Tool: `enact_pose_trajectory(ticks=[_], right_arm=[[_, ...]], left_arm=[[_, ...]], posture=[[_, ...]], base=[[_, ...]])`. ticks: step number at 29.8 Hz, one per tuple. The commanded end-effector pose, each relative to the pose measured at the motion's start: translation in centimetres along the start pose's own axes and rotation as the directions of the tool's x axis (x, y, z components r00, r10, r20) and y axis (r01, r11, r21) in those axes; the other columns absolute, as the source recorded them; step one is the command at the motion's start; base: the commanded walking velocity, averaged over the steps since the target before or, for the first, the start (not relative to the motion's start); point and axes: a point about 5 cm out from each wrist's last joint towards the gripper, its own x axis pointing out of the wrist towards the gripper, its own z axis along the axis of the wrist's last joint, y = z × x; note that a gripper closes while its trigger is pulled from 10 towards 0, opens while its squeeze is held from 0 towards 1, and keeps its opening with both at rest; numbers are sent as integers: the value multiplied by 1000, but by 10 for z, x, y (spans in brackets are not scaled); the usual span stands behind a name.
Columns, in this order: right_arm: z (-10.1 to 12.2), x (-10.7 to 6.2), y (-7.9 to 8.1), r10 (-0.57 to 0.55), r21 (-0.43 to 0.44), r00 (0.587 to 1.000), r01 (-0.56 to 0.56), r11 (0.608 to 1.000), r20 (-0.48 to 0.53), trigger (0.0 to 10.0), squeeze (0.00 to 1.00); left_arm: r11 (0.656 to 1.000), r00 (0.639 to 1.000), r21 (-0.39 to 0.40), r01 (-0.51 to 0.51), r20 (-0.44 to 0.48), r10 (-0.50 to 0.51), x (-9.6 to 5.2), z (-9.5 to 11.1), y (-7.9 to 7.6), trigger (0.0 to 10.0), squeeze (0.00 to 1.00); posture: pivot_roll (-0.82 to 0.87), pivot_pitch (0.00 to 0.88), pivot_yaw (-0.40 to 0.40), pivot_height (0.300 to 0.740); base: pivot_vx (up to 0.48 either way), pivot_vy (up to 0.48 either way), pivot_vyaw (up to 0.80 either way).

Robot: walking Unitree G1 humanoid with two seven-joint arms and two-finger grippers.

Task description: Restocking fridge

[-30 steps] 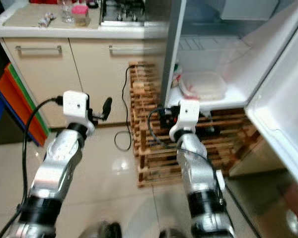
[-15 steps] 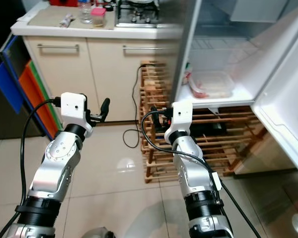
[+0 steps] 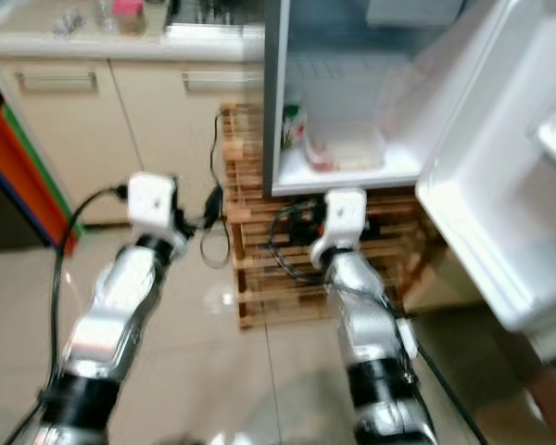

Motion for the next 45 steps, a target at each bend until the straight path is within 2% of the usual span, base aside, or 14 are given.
enact_pose_trajectory(ticks=[1, 6, 13, 25, 45], right_arm=[[0, -1, -8, -21, -4, 1000, 21, 1000, -2, 10000, 0], [-1, -1, -9, -23, -2, 1000, 23, 1000, -5, 10000, 0], [-2, -1, -10, -24, -4, 1000, 24, 1000, -10, 10000, 0], [3, 0, -11, -29, -36, 1000, 29, 999, 11, 10000, 0], [7, 2, -9, -15, -48, 1000, 16, 999, 21, 10000, 0]], left_arm=[[1000, 1000, -4, 17, 9, -17, 1, 2, -6, 10000, 0], [1000, 1000, -5, 11, 4, -11, 2, 2, -5, 10000, 0], [1000, 1000, -19, 15, 2, -15, 3, 1, -7, 10000, 0], [999, 999, -24, 34, 12, -34, 3, 1, -10, 10000, 0], [998, 997, -25, 64, 33, -63, 3, 2, -16, 10000, 0]], posture=[[-6, 0, -11, 740], [-4, 0, -11, 740], [-10, 0, -12, 740], [-14, 0, -20, 740], [-21, 0, -26, 740]], base=[[0, 0, 0], [0, 0, 0], [-315, 0, 0], [0, 0, 0], [0, -461, 0]])
